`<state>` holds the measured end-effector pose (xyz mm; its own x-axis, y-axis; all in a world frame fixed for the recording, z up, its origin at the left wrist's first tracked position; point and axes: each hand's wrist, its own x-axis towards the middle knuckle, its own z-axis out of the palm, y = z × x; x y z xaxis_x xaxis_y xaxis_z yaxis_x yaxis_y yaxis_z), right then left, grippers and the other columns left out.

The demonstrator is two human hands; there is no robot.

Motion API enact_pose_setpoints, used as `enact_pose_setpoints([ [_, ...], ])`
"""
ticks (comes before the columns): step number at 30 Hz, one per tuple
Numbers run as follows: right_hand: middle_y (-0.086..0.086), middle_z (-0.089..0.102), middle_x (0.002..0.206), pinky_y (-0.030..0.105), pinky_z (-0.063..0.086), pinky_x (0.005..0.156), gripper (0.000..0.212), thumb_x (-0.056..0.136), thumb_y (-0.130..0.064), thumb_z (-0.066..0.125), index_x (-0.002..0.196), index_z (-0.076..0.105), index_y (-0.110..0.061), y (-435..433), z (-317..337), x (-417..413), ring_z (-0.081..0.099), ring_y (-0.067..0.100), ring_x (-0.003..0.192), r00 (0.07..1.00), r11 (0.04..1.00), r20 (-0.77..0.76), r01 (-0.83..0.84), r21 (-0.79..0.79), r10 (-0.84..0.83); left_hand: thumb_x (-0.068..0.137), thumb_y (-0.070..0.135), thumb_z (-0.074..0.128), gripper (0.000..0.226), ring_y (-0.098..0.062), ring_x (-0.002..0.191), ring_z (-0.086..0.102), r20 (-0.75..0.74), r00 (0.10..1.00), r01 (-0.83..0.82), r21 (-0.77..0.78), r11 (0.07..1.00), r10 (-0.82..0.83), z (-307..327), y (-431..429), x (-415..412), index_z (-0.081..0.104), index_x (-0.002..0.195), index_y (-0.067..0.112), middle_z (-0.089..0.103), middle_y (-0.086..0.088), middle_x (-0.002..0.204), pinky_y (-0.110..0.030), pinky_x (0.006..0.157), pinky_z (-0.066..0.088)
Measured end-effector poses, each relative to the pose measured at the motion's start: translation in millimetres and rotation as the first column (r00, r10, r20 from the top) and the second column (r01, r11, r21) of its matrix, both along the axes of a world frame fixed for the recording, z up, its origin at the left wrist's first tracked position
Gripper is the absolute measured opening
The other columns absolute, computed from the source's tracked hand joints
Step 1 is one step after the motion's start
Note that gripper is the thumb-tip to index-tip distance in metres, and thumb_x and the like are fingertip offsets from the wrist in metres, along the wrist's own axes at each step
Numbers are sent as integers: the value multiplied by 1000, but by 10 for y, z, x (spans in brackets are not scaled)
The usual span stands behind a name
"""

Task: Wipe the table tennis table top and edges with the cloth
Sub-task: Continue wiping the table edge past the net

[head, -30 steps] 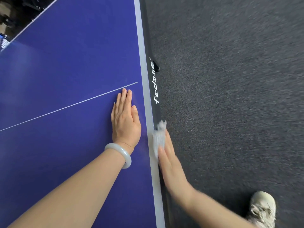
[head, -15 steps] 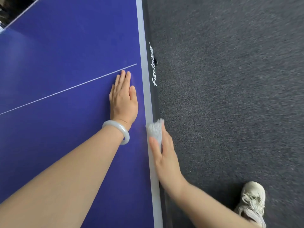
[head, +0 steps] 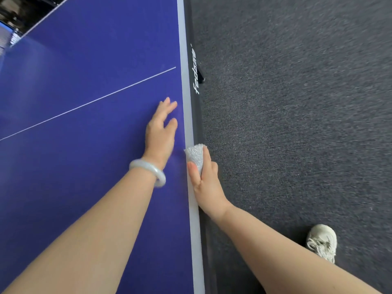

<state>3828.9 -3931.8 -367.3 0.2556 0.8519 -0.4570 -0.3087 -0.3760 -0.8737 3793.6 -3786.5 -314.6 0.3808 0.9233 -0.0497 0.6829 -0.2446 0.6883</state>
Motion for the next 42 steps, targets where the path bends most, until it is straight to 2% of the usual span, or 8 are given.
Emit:
enact_pose_setpoints([
  [7, 12, 33, 140, 11, 24, 74, 66, 106, -38, 39, 160, 3, -25, -9, 59, 34, 42, 12, 94, 999, 999, 37, -10, -42, 12, 106, 24, 34, 53, 0, 150, 1, -361, 916, 225, 95, 970, -177, -115, -1347, -981, 19, 156, 24, 11, 13, 164, -32, 124, 10],
  [11, 10, 33, 153, 5, 18, 95, 63, 106, -38, 41, 160, 11, -28, -73, 95, 64, 38, 11, 130, 998, 999, -47, 40, -12, -41, 102, 33, 15, 57, -8, 152, 1, -487, 860, 269, 183, 945, -151, -172, -1547, -1041, 13, 157, 16, 9, 4, 165, -36, 125, 7],
  [15, -7, 24, 164, 33, 15, 125, 57, 108, -35, 38, 160, 17, -29, -554, 144, -142, 20, 4, 150, 980, 995, -185, 79, 61, -66, 102, 32, 13, 58, -9, 152, 2, -499, 856, 264, 199, 944, -134, -178, -1551, -1006, 15, 157, 14, 9, 3, 165, -40, 125, 10],
  [19, -25, 15, 162, 32, 10, 127, 59, 107, -25, 43, 158, 15, -33, -1376, 151, -489, 11, -11, 147, 971, 993, -239, 37, 112, -9, 103, 29, 16, 56, -8, 152, 2, -490, 861, 265, 208, 942, -134, -195, -1539, -1010, 18, 157, 14, 11, 2, 165, -40, 125, 11],
  [24, -9, 20, 165, 35, 14, 126, 57, 108, -19, 39, 160, 15, -17, -889, 157, -185, 16, 3, 151, 962, 990, -272, 49, 131, -12, 103, 27, 21, 55, -9, 152, 4, -483, 865, 258, 201, 945, -133, -160, -1543, -998, 19, 157, 14, 11, 3, 165, -39, 125, 11],
  [28, -4, 41, 156, 40, 26, 122, 53, 108, -31, 40, 159, 22, -29, -327, 179, 106, 37, 13, 144, 946, 994, -322, 75, 76, -46, 102, 26, 20, 56, -10, 152, 3, -492, 862, 251, 202, 947, -123, -158, -1561, -992, 18, 157, 14, 11, 2, 165, -39, 125, 11],
  [36, -30, -2, 162, 31, 4, 127, 60, 108, -32, 35, 158, 2, -33, -1762, 134, -731, -2, -16, 145, 980, 990, -199, 0, 138, 27, 102, 25, 22, 55, -10, 152, 5, -464, 877, 248, 218, 944, -123, -163, -1549, -987, 21, 156, 14, 13, 1, 165, -38, 125, 9],
  [42, -8, 43, 154, 36, 25, 123, 48, 110, -27, 34, 157, 27, -25, -743, 217, -163, 38, 8, 143, 963, 994, -267, 70, 89, -43, 106, 18, 29, 52, -10, 152, 3, -469, 874, 249, 214, 945, -125, -152, -1549, -997, 18, 157, 15, 11, 3, 165, -37, 125, 8],
])
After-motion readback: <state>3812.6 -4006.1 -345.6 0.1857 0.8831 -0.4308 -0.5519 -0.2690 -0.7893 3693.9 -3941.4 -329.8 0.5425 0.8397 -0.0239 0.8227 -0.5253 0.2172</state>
